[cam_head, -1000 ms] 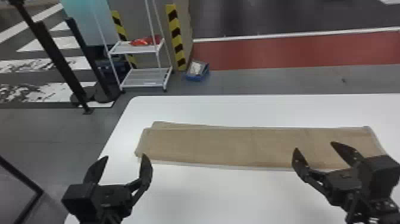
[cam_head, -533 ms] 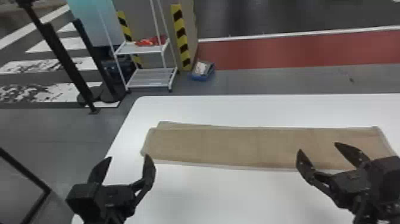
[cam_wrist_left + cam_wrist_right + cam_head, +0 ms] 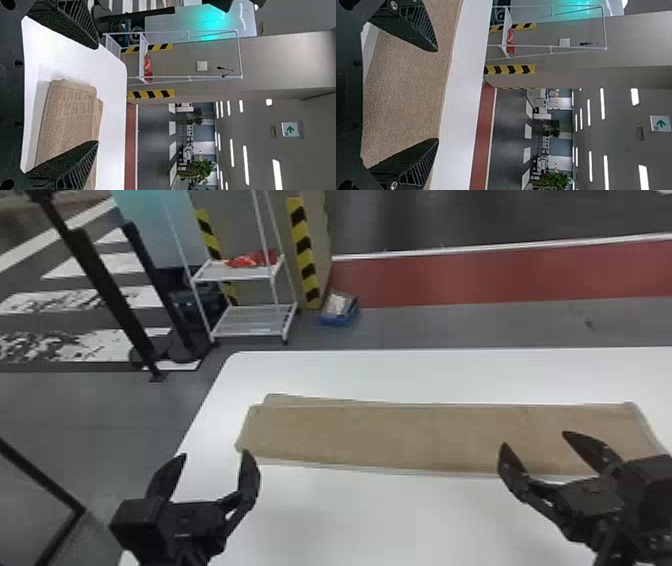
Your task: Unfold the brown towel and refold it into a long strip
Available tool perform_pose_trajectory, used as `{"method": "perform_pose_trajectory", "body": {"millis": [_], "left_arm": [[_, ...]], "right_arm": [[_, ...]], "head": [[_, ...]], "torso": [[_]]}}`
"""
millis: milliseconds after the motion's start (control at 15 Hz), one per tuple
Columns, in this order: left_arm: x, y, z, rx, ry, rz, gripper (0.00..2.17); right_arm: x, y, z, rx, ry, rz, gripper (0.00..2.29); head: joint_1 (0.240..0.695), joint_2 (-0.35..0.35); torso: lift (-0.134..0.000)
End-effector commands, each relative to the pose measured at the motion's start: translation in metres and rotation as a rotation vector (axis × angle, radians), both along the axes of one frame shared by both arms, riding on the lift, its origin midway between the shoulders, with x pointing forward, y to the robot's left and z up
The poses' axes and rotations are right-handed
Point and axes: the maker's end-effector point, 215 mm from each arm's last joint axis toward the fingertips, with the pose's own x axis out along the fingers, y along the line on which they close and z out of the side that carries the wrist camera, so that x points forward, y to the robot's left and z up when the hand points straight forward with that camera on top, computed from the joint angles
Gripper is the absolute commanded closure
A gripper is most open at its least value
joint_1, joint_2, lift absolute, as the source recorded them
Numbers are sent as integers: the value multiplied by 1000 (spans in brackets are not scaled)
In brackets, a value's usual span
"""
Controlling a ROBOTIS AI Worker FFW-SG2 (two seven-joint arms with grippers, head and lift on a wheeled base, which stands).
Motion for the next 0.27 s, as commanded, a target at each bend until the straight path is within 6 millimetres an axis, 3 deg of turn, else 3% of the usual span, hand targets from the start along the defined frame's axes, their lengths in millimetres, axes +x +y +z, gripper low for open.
{"method": "perform_pose_trajectory", "body": {"millis": [0, 200], "left_arm": [[0, -1, 0, -7, -1, 0, 16], [0, -1, -1, -12, 0, -1, 16]], "right_arm": [[0, 0, 0, 1, 0, -2, 80], [0, -1, -1, -1, 1, -6, 80]], "head": [[695, 211], [695, 209]], "torso": [[-103], [-103]]}}
